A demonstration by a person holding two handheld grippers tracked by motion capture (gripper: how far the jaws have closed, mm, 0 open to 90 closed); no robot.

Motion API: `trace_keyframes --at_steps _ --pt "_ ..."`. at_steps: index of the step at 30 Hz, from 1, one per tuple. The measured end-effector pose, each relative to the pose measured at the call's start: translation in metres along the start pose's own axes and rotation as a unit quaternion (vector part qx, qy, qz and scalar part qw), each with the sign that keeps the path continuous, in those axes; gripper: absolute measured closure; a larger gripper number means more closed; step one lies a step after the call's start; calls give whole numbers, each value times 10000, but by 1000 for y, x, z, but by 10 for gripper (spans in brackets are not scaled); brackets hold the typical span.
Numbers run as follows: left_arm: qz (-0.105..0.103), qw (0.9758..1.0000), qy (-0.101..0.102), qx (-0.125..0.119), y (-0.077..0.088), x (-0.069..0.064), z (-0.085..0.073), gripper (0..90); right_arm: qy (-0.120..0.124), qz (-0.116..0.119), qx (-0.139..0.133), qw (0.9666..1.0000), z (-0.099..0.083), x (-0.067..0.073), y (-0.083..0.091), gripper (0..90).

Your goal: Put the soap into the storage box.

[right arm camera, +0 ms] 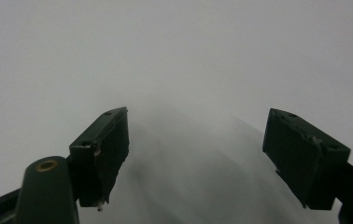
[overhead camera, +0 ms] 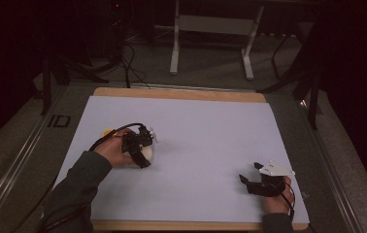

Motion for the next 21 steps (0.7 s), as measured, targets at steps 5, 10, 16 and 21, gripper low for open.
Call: trace_keyframes --at_steps 5,10,16,21 --pt "41 9999 96 -3 2 5 0 255 -6 0 -1 10000 0 0 0 225" --pt "93 9999 97 13 2 8 -1 255 -8 7 -4 10000 0 0 0 225" --pt "107 9999 123 3 3 11 -2 255 -1 -1 -7 10000 0 0 0 225" --pt "122 9999 123 1 4 14 -4 255 -5 -1 -1 10000 0 0 0 225"
Point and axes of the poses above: each handheld gripper's, and its own axes: y roughly backward along the jaws, z roughly out of its top, x roughly to its left, the point moved 7 cm from there along -y, roughly forward along the jaws, and after that the axes turned 13 degrees about y, right-handed, at the moved point
